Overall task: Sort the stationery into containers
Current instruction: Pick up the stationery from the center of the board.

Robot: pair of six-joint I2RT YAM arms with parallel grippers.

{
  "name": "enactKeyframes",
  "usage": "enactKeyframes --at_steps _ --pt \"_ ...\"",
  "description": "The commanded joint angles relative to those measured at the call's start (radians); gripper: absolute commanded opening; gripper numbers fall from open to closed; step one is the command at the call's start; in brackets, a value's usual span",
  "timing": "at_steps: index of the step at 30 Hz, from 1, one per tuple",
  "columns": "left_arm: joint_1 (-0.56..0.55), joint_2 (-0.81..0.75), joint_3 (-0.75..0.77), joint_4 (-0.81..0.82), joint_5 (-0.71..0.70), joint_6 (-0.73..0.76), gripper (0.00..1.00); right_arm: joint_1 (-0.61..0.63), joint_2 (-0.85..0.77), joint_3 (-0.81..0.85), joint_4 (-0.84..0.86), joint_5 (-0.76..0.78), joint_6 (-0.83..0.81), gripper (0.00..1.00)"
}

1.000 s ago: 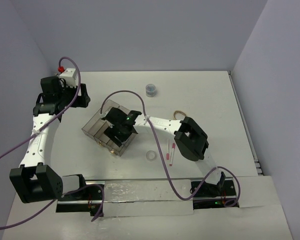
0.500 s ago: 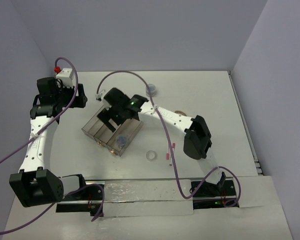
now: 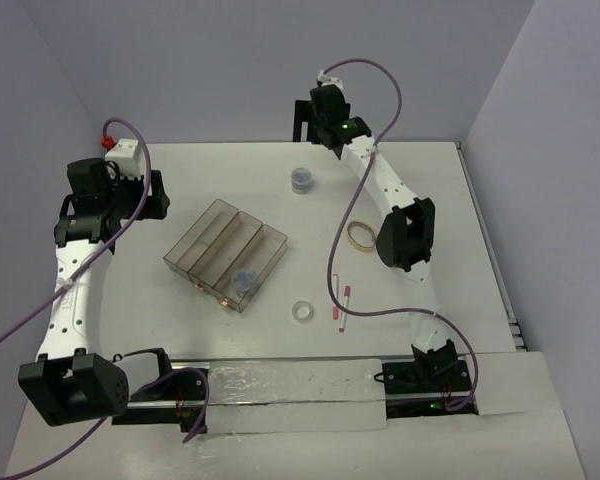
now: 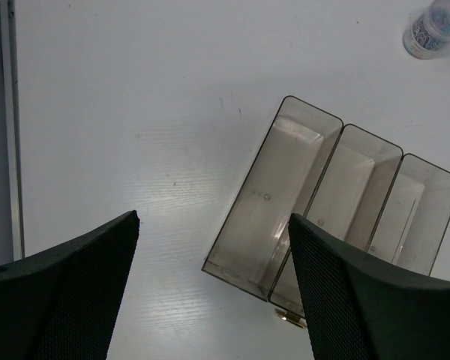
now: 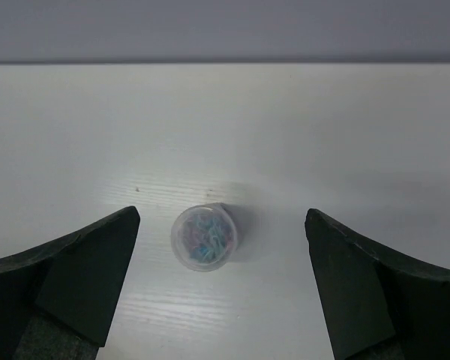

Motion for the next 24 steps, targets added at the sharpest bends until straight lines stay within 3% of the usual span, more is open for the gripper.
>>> enactKeyframes --at_steps 1,9,24 --pt "0.009 -0.023 -0.015 -0.002 -0.027 0.000 0.88 0.038 0.086 0.022 0.045 -0.009 0.045 0.98" --pt "0.009 -0.026 -0.029 -0.004 -0.021 -0.004 0.88 0.053 0.157 0.015 0.025 -0.069 0.059 0.98" --pt "0.024 -0.035 -0.009 -0.019 -0.018 0.043 0.88 0.077 0.223 0.023 -0.074 0.100 0.032 0.96"
